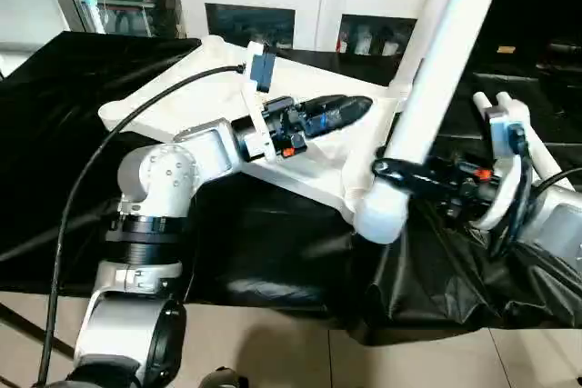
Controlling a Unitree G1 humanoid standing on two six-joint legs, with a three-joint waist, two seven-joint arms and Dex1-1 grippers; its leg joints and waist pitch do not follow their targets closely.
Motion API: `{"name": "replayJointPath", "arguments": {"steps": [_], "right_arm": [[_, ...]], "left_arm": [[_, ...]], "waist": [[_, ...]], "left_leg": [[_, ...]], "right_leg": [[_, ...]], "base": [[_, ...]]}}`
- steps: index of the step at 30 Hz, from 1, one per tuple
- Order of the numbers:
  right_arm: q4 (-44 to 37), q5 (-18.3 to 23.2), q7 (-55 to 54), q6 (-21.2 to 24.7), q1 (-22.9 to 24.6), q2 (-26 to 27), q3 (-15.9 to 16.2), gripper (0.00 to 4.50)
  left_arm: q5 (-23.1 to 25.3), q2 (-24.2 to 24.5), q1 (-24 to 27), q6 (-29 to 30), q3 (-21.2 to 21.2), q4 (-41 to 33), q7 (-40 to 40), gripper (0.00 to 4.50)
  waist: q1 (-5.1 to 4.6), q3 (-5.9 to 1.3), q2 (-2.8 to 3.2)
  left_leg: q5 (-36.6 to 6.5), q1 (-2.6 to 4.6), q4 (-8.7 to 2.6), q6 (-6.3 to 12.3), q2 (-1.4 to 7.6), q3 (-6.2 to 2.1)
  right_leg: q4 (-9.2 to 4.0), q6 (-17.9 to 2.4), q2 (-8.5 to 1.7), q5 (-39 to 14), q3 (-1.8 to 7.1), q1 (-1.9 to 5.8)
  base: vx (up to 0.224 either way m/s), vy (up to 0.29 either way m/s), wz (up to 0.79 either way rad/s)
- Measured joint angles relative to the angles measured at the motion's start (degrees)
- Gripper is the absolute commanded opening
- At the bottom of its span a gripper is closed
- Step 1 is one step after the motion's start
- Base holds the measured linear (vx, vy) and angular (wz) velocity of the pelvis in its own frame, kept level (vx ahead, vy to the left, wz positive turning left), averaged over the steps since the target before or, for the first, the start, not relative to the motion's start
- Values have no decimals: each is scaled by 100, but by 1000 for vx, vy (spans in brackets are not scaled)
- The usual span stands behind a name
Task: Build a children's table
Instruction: Pick table leg
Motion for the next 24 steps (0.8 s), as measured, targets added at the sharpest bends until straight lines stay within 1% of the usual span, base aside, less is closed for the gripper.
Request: {"name": "replayJointPath", "arguments": {"steps": [2,4,5,6,7,9,10,13,15,16,19,20,21,22,24], "right_arm": [[-32,-409,-230,-323,47,-10,87,185],[-49,-1021,-657,-722,73,-5,307,185],[-40,-1391,-900,-964,111,4,414,185],[-36,-1604,-1113,-1122,124,116,438,185],[-53,-1777,-1411,-1341,138,397,395,185],[-146,-1943,-1687,-1611,205,604,382,185],[-227,-2118,-1978,-1774,208,698,380,185],[-321,-2575,-2599,-2101,235,776,373,185],[-289,-2824,-2970,-2278,323,986,369,185],[-188,-2957,-3208,-2405,434,1153,372,185],[49,-3294,-3577,-2507,766,1399,415,185],[59,-3388,-3602,-2562,877,1397,479,185],[59,-3390,-3592,-2583,953,1409,520,185],[58,-3371,-3558,-2588,976,1460,542,185],[49,-3314,-3527,-2632,968,1517,573,185]], "left_arm": [[306,-60,16,-389,76,-4,471,396],[793,-71,132,-897,68,-72,1022,396],[1082,-66,216,-1155,48,-94,1288,396],[1310,-27,308,-1263,3,-168,1512,396],[1600,64,447,-1256,-99,-284,1837,396],[1905,106,608,-1248,-219,-361,2162,396],[2162,108,773,-1423,-296,-459,2371,396],[2759,247,1019,-1805,-545,-501,2756,396],[3001,245,1040,-1885,-586,-429,2985,396],[3134,229,1058,-2063,-655,-323,3052,396],[3418,247,1284,-2594,-963,-144,2999,396],[3423,281,1347,-2714,-1085,-86,2766,396],[3389,328,1398,-2770,-1215,-54,2447,396],[3286,374,1423,-2830,-1380,-2,1953,396],[3245,381,1378,-2967,-1619,124,1482,396]], "waist": [[-3,-1,2],[-23,-5,9],[-37,-4,9],[-52,-4,9],[-93,-4,7],[-123,-3,9],[-137,-1,4],[-138,1,-12],[-135,0,-16],[-135,-1,-17],[-155,-1,-17],[-163,0,-17],[-168,0,-18],[-173,0,-17],[-189,0,-17]], "left_leg": [[0,1,0,-1,0,-1],[1,0,0,-2,0,-4],[1,-2,-1,-2,0,-5],[0,-2,-4,-3,0,-7],[0,-3,-4,-3,1,-8],[0,-14,-11,-3,0,-8],[-1,-18,-15,-2,0,-7],[-1,-18,-19,-2,0,-7],[0,-18,-19,-3,-1,-8],[-1,-15,-19,-2,-3,-8],[-1,-21,-19,-1,-8,-5],[-1,-25,-21,-1,-8,-5],[-1,-25,-21,-1,-7,-4],[-1,-25,-23,-2,-7,-4],[-1,-22,-26,-2,-7,-4]], "right_leg": [[-1,2,0,-1,0,1],[-4,11,1,-6,-2,1],[-4,16,1,-7,-2,0],[-3,20,2,-7,-2,0],[0,28,4,-12,-3,-4],[0,31,4,-15,-2,-16],[-3,31,4,-14,-2,-19],[-3,34,6,-17,-2,-21],[-4,40,6,-20,-1,-21],[-6,43,6,-22,2,-18],[-18,47,6,-24,11,-20],[-21,48,6,-24,11,-23],[-21,48,6,-24,11,-25],[-21,48,6,-24,12,-28],[-19,48,6,-24,11,-30]], "base": [[0,0,0],[0,0,0],[0,0,0],[0,0,0],[0,0,0],[0,0,0],[0,0,0],[0,0,0],[0,0,0],[0,0,0],[0,0,0],[0,0,0],[0,0,0],[0,0,0],[0,0,0]]}}
